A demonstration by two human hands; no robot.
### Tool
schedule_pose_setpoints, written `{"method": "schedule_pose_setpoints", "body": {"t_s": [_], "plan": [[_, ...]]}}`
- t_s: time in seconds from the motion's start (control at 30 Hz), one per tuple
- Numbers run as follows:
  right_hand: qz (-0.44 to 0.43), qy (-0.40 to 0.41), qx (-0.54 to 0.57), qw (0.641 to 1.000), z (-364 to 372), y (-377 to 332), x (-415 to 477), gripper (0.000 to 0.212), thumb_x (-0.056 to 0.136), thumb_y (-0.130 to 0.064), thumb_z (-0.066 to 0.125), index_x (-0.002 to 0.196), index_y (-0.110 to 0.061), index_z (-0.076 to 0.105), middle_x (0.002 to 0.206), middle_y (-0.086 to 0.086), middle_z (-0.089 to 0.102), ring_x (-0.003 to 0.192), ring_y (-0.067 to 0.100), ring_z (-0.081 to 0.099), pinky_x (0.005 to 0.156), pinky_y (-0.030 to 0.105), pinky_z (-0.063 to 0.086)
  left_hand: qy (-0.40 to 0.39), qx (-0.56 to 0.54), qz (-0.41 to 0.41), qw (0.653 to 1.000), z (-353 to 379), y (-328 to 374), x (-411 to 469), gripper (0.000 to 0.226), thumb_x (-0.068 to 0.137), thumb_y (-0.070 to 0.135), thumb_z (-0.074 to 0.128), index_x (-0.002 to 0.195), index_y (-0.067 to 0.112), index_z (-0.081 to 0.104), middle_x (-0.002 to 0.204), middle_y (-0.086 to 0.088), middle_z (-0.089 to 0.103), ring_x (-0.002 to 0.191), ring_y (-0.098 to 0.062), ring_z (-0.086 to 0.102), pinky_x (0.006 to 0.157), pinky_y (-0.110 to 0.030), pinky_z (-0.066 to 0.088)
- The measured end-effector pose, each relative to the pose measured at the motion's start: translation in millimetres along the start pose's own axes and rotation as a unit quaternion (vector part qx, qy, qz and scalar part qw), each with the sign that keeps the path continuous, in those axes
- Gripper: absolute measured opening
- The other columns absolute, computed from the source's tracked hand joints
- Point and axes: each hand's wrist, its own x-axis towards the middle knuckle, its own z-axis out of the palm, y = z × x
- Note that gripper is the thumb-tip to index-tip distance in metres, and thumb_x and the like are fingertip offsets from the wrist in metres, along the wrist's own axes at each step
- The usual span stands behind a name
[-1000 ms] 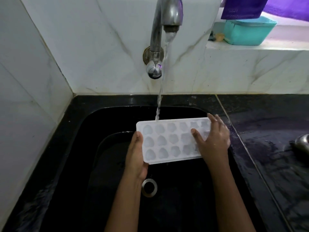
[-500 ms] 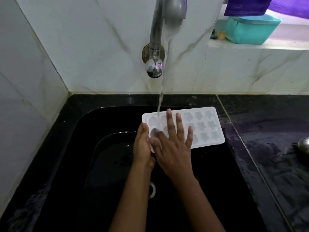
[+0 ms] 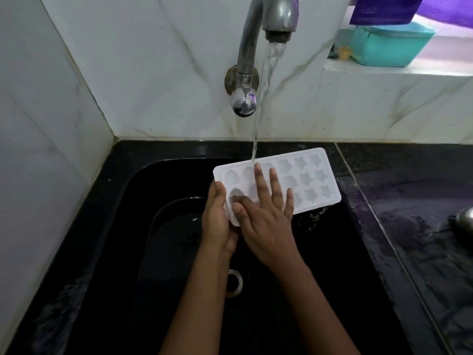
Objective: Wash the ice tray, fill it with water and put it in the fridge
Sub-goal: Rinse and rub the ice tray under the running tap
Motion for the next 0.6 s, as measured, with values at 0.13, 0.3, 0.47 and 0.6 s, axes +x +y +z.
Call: {"method": "schedule_pose_setpoints", "body": {"t_s": [0.13, 0.3, 0.47, 0.6], "plan": [[-0.012, 0.021, -0.067, 0.997, -11.7, -10.7, -3.3, 0.051, 0.095, -0.052, 0.016, 0.111, -0.033, 0.061, 0.159, -0.002, -0.002, 0.146, 0.018, -0.014, 0.115, 0.051, -0.008, 0.005, -0.003, -0.019, 1.000, 0.5, 1.8, -9.7, 0.044, 0.101, 0.039, 0.040, 0.135, 0.014, 0.053, 0.127, -0.018, 0.063, 0.117, -0.036, 0.061, 0.103, -0.055, 0.044], [-0.030, -0.052, -0.065, 0.996, -31.3, -1.8, -6.2, 0.041, 0.099, -0.049, 0.022, 0.122, -0.038, 0.055, 0.155, -0.009, -0.017, 0.142, 0.013, -0.024, 0.113, 0.045, -0.016, 0.020, -0.016, -0.038, 0.999, 18.2, 9.1, -20.6, 0.047, 0.102, 0.036, 0.038, 0.139, 0.010, 0.047, 0.131, -0.020, 0.060, 0.118, -0.037, 0.060, 0.091, -0.047, 0.053], [-0.012, -0.043, -0.085, 0.995, -40.9, -11.5, -4.6, 0.054, 0.095, -0.054, 0.010, 0.124, -0.036, 0.052, 0.157, -0.007, -0.017, 0.141, 0.010, -0.026, 0.114, 0.044, -0.014, 0.029, 0.000, -0.034, 0.999, 31.8, 14.2, -25.5, 0.045, 0.103, 0.034, 0.039, 0.138, 0.008, 0.050, 0.127, -0.018, 0.063, 0.114, -0.033, 0.063, 0.087, -0.043, 0.055], [0.003, -0.036, -0.085, 0.996, -48.4, -3.9, 0.6, 0.041, 0.099, -0.049, 0.021, 0.123, -0.038, 0.053, 0.158, -0.006, -0.015, 0.143, 0.012, -0.025, 0.113, 0.045, -0.016, 0.028, 0.015, -0.054, 0.998, 40.0, 18.2, -23.0, 0.046, 0.103, 0.036, 0.038, 0.138, 0.008, 0.049, 0.131, -0.021, 0.059, 0.121, -0.038, 0.057, 0.104, -0.054, 0.044]]}}
